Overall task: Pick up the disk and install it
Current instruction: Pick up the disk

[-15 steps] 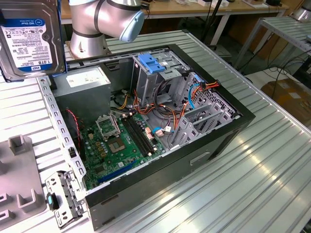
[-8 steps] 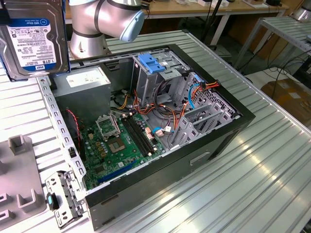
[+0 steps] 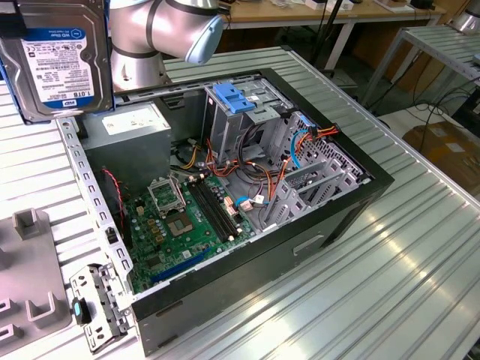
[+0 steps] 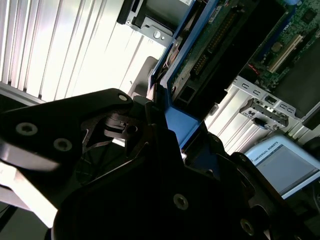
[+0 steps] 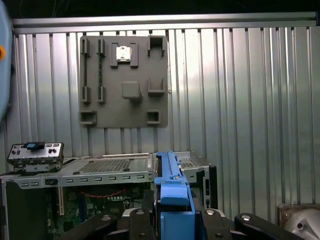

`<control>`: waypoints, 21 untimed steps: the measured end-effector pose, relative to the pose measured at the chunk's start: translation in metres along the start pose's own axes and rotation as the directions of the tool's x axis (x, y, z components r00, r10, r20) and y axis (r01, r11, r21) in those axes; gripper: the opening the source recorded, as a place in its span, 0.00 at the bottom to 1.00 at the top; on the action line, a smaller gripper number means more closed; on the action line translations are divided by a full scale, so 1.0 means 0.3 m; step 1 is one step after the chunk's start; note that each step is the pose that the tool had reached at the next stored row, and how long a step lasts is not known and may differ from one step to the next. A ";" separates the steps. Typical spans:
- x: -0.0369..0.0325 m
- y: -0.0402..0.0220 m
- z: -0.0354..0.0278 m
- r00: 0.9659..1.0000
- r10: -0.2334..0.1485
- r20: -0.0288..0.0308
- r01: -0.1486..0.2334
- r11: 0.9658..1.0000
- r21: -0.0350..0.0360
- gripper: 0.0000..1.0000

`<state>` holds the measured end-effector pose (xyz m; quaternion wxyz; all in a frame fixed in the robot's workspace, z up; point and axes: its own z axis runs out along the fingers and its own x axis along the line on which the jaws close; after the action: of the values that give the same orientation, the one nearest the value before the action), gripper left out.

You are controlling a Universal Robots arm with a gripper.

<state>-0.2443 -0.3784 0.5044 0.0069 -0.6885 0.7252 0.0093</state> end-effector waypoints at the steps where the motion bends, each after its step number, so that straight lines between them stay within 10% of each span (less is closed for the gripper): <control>1: -0.001 -0.010 0.000 1.000 0.000 0.000 0.000 1.000 0.000 0.37; 21: -0.004 -0.080 0.001 1.000 0.000 0.000 0.000 1.000 0.000 0.37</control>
<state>-0.2203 -0.3785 0.5040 0.0069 -0.6885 0.7252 0.0093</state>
